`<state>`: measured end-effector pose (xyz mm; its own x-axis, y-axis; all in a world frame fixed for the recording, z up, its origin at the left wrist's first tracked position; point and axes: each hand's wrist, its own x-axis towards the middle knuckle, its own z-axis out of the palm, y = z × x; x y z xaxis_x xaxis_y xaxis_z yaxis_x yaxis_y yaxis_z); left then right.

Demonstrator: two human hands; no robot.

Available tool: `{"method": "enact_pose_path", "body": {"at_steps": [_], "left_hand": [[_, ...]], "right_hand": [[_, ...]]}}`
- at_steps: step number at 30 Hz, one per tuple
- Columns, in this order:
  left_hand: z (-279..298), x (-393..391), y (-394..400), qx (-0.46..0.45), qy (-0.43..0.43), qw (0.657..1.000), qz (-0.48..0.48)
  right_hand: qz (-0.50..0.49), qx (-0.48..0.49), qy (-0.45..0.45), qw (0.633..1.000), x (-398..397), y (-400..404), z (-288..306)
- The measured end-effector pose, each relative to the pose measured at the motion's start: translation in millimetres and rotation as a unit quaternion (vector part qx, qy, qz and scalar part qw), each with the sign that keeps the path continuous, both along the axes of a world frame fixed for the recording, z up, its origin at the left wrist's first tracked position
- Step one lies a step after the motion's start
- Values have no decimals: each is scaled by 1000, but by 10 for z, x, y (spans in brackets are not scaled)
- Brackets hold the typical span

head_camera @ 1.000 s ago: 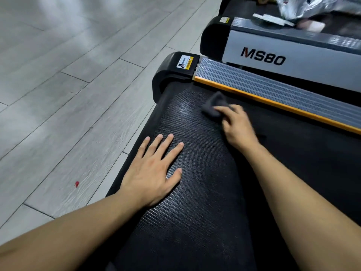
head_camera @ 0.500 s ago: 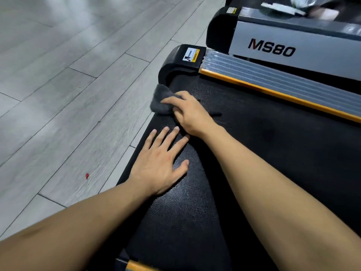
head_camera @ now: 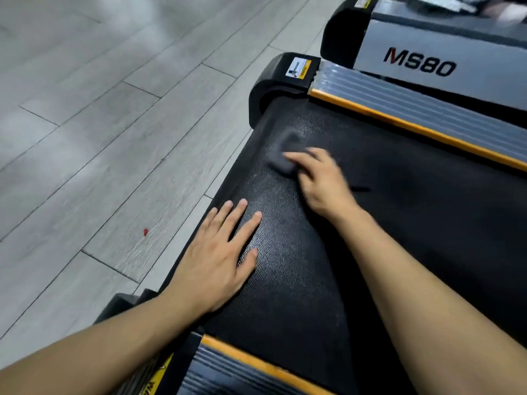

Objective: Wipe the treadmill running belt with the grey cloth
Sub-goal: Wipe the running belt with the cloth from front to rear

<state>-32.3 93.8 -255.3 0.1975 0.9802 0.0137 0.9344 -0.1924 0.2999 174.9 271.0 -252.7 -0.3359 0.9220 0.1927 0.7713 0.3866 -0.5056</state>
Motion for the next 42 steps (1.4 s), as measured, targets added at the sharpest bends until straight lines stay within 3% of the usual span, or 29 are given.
{"method": "enact_pose_path", "body": {"at_steps": [4, 7, 15, 18, 22, 27, 29, 32, 35, 38, 40, 42], "left_hand": [[-10, 4, 47, -5, 4, 1000, 1], [11, -7, 43, -16, 11, 1000, 0], [20, 31, 28, -32, 16, 999, -5], [40, 4, 37, -49, 5, 999, -17], [107, -32, 46, -70, -25, 997, -18], [216, -59, -82, -66, -39, 997, 6], [233, -160, -171, -61, -74, 995, 6], [260, -296, -273, -34, -167, 977, 131], [301, -357, -310, -7, -214, 930, 300], [321, -380, -367, -23, -192, 938, 288], [330, -429, -393, -35, -189, 940, 281], [363, -484, -441, -54, -192, 938, 285]], "right_hand": [[119, 7, -26, 993, -856, 54, 105], [133, -2, -17, 991, -622, -26, 113], [-71, -14, -27, 997, 1082, -536, 129], [-81, -3, -13, 997, 779, -527, 91], [77, 12, -12, 997, -88, -402, 71], [22, 22, -33, 999, -534, -144, 99], [45, 35, -30, 998, -571, -322, 123], [174, 41, -16, 984, -682, -964, 118], [216, 17, -10, 976, -700, -1439, 122], [272, 32, -37, 961, -590, -1221, 149], [231, 52, -52, 970, -609, -883, 116], [126, 41, -47, 990, -691, -564, 103]]}}
